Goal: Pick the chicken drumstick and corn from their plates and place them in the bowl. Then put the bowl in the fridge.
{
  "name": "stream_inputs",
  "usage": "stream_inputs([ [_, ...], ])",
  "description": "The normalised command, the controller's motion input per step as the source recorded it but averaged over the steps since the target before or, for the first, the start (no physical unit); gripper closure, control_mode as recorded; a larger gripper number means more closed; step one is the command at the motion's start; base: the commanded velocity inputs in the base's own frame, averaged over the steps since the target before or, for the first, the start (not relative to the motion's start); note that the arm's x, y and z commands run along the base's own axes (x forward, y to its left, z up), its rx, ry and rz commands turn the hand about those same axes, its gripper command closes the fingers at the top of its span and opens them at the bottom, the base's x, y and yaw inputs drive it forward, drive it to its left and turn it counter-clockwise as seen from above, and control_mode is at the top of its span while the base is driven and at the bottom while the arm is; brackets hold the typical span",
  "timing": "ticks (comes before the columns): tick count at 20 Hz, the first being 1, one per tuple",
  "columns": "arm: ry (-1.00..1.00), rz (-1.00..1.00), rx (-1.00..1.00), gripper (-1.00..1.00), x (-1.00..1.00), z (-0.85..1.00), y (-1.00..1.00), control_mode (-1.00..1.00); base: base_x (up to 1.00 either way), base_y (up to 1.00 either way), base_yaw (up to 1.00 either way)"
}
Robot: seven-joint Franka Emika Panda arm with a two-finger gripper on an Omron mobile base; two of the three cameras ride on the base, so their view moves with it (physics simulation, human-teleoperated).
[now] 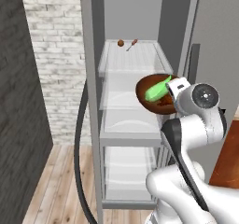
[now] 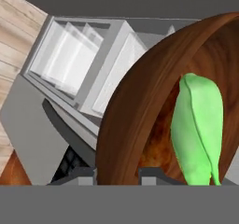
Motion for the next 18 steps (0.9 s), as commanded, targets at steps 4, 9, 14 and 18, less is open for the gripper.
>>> stream_inputs([
  [4,-0.06,-0.03,-0.09,1.0,0.41,0.32,0.07,-1.0,0.0,0.0,0.0],
  [9,0.0,0.0,0.0,1.0,0.38,0.46,0.0,-1.0,0.0,0.0,0.0],
  [14,0.0,0.0,0.0,1.0,0.32,0.55,0.03,-1.0,0.0,0.0,0.0],
  [18,0.05,-0.01,0.0,1.0,0.42,0.48,0.15,-1.0,0.0,0.0,0.0],
])
